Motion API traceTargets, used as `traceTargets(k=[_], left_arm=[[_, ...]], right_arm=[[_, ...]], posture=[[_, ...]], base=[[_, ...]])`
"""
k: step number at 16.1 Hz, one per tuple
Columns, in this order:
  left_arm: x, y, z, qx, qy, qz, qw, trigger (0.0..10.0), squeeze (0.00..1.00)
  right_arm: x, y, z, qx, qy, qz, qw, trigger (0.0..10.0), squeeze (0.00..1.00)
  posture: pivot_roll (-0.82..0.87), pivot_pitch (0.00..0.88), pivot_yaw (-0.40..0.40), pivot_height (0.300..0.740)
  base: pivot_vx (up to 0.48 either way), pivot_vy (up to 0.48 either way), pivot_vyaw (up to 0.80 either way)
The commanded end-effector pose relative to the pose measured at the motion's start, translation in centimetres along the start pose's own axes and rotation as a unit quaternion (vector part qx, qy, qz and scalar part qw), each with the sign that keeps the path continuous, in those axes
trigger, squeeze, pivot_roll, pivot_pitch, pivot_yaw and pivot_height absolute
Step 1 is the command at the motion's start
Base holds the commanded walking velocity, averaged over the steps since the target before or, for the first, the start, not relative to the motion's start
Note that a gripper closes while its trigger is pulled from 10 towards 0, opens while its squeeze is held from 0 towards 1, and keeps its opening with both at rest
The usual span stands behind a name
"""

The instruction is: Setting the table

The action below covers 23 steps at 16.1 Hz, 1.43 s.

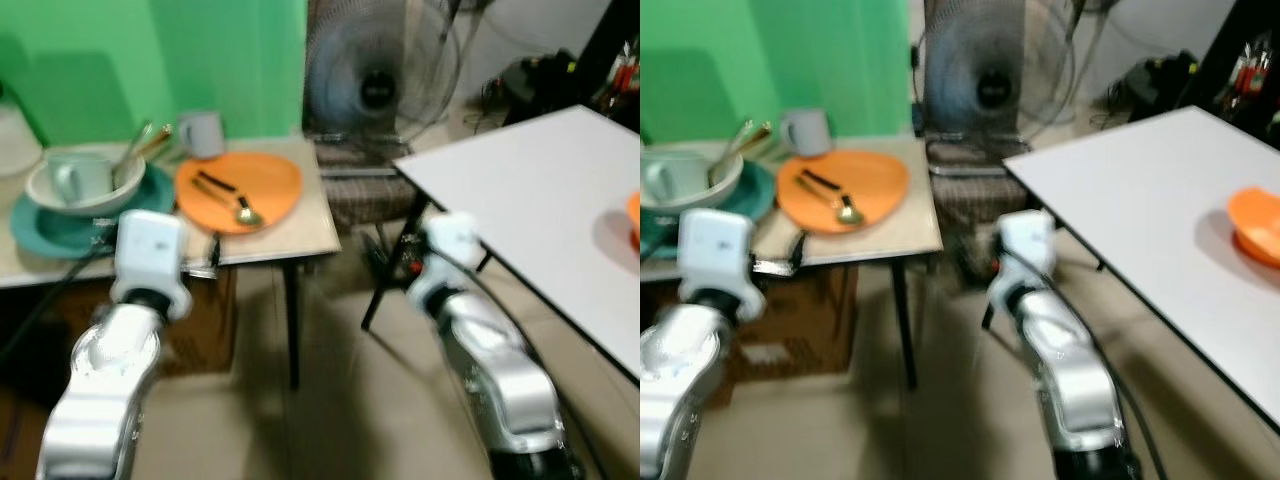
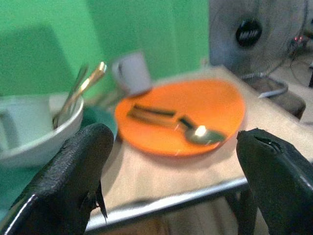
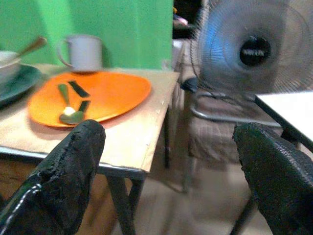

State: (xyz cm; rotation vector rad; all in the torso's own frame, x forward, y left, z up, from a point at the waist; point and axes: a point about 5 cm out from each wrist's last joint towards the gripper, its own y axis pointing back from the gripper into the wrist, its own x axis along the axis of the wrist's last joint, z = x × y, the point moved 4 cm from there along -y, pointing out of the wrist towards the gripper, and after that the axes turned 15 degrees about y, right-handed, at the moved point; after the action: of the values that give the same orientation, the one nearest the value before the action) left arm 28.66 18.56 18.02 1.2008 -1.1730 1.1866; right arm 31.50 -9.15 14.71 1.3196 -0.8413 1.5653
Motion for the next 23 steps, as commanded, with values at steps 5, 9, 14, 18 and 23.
traceTargets(k=[5,9,14,18,23], left_arm=[[-0.2,0.4,0.1,-0.002,0.013,-0.009,1.000,10.0,0.00],[-0.1,0.4,0.0,-0.005,0.009,-0.012,1.000,10.0,0.00],[0.0,0.3,0.0,-0.012,0.005,-0.013,1.000,10.0,0.00],[-0.2,0.4,0.3,-0.041,-0.005,-0.024,0.999,10.0,0.00],[-0.2,0.4,0.4,-0.048,-0.003,-0.025,0.999,10.0,0.00]], right_arm=[[-0.7,0.0,0.0,0.013,0.010,-0.016,1.000,10.0,1.00],[-0.7,-0.2,-0.3,0.022,0.012,-0.015,1.000,10.0,1.00],[-0.8,-0.4,0.0,0.010,0.003,-0.018,1.000,10.0,1.00],[-1.1,-0.4,0.5,-0.008,0.004,-0.024,1.000,10.0,0.00],[-1.2,-0.4,0.8,-0.014,-0.002,-0.026,1.000,10.0,0.00]], posture=[[0.05,0.000,-0.048,0.740],[0.05,0.000,-0.042,0.740],[0.05,0.000,-0.038,0.740],[0.05,0.000,-0.035,0.740],[0.05,0.000,-0.033,0.740]], base=[[0.000,0.000,0.32],[0.260,0.000,0.80],[0.266,0.000,0.32],[0.266,0.000,0.00],[0.287,0.000,0.00]])
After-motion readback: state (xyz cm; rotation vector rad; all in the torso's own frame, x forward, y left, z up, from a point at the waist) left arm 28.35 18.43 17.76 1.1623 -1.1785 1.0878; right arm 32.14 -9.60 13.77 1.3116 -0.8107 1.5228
